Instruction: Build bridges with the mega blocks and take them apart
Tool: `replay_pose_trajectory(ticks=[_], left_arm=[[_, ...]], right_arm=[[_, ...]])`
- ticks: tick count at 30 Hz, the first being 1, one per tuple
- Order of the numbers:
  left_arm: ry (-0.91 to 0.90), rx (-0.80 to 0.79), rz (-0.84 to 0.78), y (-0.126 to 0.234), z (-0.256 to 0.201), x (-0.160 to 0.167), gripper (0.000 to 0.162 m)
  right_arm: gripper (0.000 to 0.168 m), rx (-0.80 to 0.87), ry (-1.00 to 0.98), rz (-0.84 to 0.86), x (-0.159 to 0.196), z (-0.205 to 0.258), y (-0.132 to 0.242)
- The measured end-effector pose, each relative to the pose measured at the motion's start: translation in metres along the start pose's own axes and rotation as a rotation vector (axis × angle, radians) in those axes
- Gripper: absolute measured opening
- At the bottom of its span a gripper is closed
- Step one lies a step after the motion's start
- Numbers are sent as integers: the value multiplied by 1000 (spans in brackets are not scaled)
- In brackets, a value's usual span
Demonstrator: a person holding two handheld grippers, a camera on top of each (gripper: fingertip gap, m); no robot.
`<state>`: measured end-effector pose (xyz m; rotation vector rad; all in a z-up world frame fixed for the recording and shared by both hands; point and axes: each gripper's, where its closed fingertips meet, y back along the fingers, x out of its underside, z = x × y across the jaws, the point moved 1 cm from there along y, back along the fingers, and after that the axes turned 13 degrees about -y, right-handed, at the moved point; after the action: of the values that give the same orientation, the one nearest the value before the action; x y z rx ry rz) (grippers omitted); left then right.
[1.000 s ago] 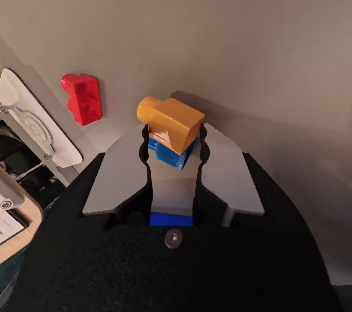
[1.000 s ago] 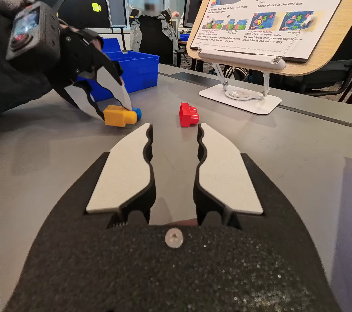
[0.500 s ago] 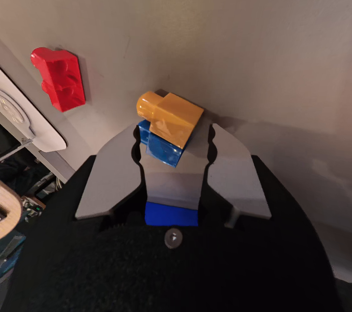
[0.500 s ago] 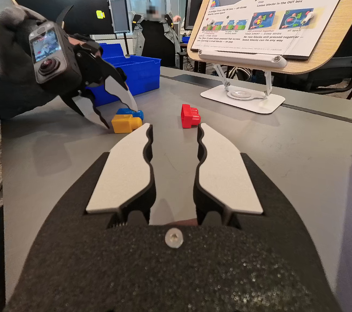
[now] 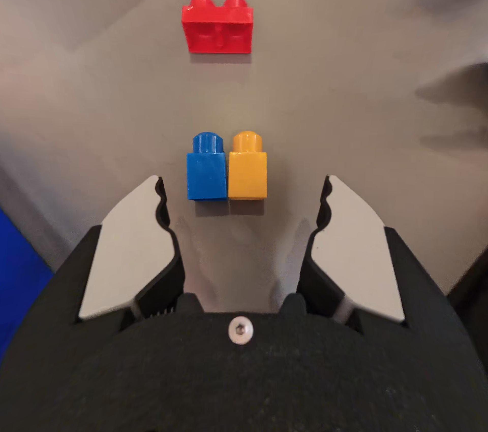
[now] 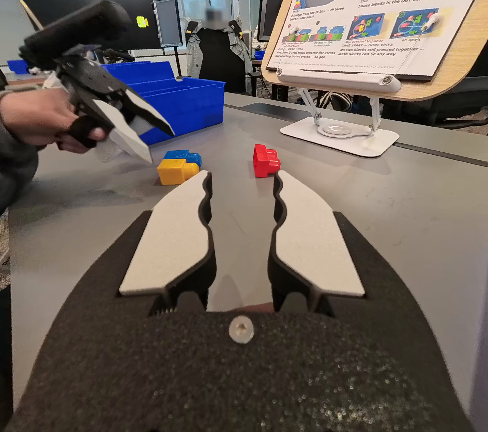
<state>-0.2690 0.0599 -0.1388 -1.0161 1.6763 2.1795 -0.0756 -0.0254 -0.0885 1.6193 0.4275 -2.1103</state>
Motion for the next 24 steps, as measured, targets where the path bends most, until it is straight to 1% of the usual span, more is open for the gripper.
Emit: replay_pose_trajectory(ticks=[1, 3, 6, 9, 11, 16, 24], left_arm=[[12, -42, 28, -5, 4, 2, 111], [-25, -150, 104, -11, 16, 9, 111], [-11, -56, 152, -23, 5, 13, 107], [-28, -39, 221, -33, 5, 24, 108], [-3, -16, 212, -36, 6, 25, 102], [17, -11, 200, -38, 10, 27, 99], [9, 11, 216, -41, 10, 30, 89]], right_arm=[[44, -1, -1, 0, 0, 0, 0], [44, -2, -1, -4, 0, 0, 0], [44, -4, -2, -6, -1, 1, 1], [45, -6, -4, -2, 0, 1, 0], [44, -6, -3, -4, 0, 1, 1], [44, -6, -5, -4, 0, 1, 1], [45, -5, -3, -4, 0, 1, 1]])
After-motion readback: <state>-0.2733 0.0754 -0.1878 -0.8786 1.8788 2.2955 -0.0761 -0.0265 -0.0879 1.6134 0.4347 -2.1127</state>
